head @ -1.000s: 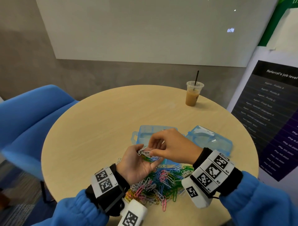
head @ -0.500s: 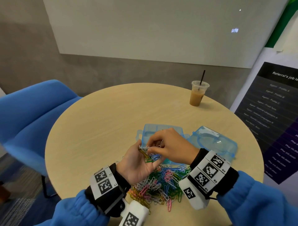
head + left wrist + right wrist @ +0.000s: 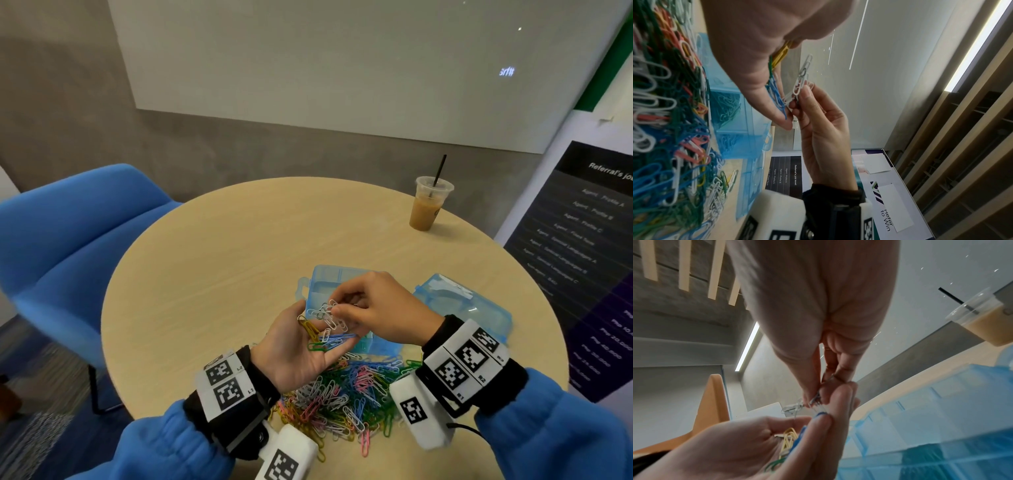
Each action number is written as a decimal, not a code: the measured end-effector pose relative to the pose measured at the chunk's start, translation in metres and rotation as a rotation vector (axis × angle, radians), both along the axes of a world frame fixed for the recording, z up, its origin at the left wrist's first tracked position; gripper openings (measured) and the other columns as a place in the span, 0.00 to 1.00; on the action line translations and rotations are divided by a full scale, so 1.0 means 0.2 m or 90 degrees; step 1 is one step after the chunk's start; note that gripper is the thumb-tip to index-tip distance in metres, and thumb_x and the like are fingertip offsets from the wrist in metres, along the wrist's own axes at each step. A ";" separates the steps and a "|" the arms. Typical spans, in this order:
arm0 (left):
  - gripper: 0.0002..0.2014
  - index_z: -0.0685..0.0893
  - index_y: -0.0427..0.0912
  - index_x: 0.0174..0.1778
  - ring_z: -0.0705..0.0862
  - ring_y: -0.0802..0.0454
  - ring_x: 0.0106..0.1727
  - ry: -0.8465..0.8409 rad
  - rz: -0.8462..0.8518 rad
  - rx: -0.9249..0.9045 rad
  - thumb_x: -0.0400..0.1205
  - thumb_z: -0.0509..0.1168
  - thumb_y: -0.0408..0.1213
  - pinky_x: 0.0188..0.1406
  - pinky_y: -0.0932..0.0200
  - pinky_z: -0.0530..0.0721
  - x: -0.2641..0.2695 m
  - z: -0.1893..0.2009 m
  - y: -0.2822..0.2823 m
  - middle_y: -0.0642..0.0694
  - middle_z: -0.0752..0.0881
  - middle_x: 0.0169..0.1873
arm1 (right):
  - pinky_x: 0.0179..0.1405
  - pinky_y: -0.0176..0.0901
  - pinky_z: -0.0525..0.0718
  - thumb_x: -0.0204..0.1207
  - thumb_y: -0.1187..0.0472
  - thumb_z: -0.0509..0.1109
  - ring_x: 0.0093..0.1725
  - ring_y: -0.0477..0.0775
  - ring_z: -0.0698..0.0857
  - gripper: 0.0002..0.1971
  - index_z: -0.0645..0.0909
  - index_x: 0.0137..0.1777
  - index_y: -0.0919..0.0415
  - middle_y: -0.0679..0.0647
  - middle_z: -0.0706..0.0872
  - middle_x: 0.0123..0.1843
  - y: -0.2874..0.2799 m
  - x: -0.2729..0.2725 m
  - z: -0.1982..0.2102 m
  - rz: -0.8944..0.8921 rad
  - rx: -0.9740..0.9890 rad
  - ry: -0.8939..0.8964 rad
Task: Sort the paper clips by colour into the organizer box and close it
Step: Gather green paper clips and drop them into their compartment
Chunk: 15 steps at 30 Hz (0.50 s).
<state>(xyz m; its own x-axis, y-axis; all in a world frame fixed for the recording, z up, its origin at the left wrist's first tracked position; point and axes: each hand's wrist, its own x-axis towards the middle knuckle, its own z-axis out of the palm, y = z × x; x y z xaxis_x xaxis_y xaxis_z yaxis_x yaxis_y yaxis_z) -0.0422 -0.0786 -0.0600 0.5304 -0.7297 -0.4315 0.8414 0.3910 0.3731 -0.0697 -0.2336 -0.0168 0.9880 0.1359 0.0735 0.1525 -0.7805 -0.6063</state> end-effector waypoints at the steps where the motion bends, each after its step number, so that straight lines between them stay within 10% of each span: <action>1: 0.29 0.87 0.25 0.49 0.87 0.34 0.55 0.002 -0.001 0.002 0.88 0.54 0.50 0.42 0.39 0.90 0.00 0.00 0.00 0.28 0.86 0.54 | 0.37 0.26 0.80 0.78 0.59 0.73 0.37 0.39 0.85 0.06 0.89 0.48 0.61 0.46 0.88 0.37 0.00 0.00 0.00 0.000 -0.005 -0.011; 7: 0.28 0.79 0.24 0.67 0.91 0.33 0.47 -0.010 -0.003 0.028 0.87 0.56 0.49 0.45 0.43 0.89 0.01 0.00 0.00 0.27 0.86 0.55 | 0.38 0.25 0.77 0.78 0.59 0.73 0.39 0.40 0.85 0.06 0.90 0.49 0.60 0.48 0.90 0.40 -0.02 -0.01 0.03 -0.006 -0.007 -0.038; 11: 0.14 0.82 0.29 0.53 0.91 0.35 0.46 -0.074 0.002 0.079 0.84 0.64 0.39 0.45 0.46 0.90 0.01 0.03 0.01 0.32 0.89 0.46 | 0.40 0.25 0.79 0.78 0.59 0.73 0.41 0.41 0.86 0.06 0.90 0.51 0.59 0.49 0.91 0.43 -0.03 -0.02 0.03 -0.008 -0.027 -0.042; 15: 0.13 0.86 0.31 0.59 0.91 0.39 0.52 -0.142 -0.021 0.125 0.82 0.67 0.35 0.46 0.54 0.90 0.00 0.03 0.00 0.34 0.90 0.54 | 0.39 0.22 0.77 0.79 0.60 0.73 0.38 0.36 0.83 0.07 0.90 0.52 0.60 0.49 0.90 0.45 -0.04 -0.02 0.03 0.002 -0.055 -0.043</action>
